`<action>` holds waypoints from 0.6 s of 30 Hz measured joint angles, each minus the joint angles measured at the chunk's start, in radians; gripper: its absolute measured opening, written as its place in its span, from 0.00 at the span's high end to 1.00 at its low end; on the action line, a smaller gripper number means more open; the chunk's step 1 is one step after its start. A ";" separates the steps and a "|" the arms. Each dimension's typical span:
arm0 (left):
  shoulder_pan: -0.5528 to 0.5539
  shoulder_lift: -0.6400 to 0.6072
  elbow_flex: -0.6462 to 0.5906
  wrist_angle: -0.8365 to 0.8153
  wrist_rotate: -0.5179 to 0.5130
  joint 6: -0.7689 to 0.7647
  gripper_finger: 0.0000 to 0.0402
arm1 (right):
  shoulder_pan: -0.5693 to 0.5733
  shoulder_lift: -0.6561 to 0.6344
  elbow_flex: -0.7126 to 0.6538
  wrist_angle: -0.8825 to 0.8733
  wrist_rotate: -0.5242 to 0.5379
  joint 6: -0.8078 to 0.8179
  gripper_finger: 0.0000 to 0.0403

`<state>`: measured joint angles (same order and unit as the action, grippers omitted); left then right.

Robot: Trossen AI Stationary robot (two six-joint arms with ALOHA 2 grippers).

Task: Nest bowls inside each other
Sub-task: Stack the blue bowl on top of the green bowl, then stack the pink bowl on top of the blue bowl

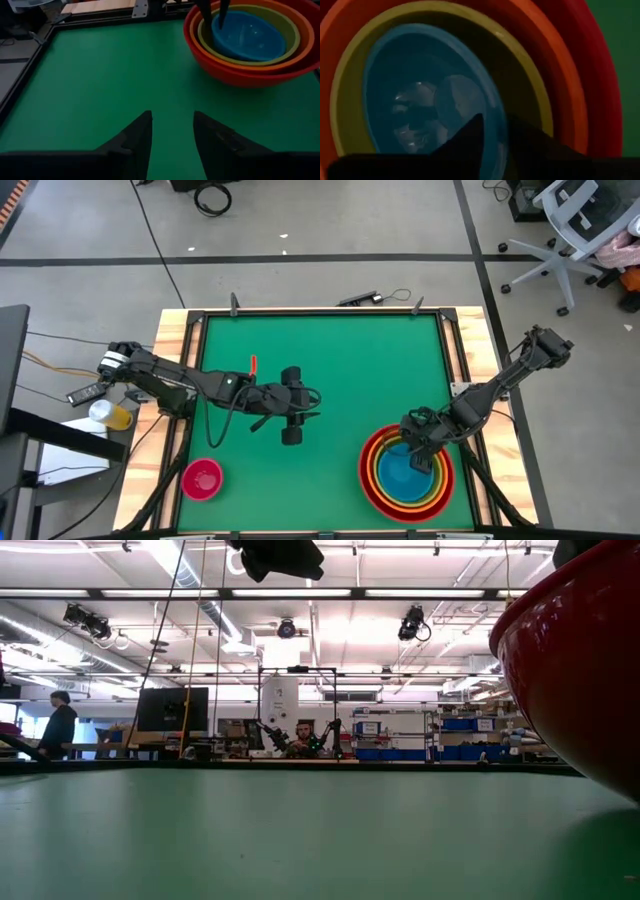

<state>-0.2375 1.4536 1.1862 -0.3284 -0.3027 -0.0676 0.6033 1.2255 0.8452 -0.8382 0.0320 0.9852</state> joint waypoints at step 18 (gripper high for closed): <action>-0.019 0.000 0.000 -0.155 -0.035 -0.175 0.64 | 0.006 -0.045 0.099 -0.097 0.034 -0.125 0.53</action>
<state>-0.2562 1.4532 1.1858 -0.4835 -0.3378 -0.2422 0.6094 1.1808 0.9437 -0.9352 0.0660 0.8603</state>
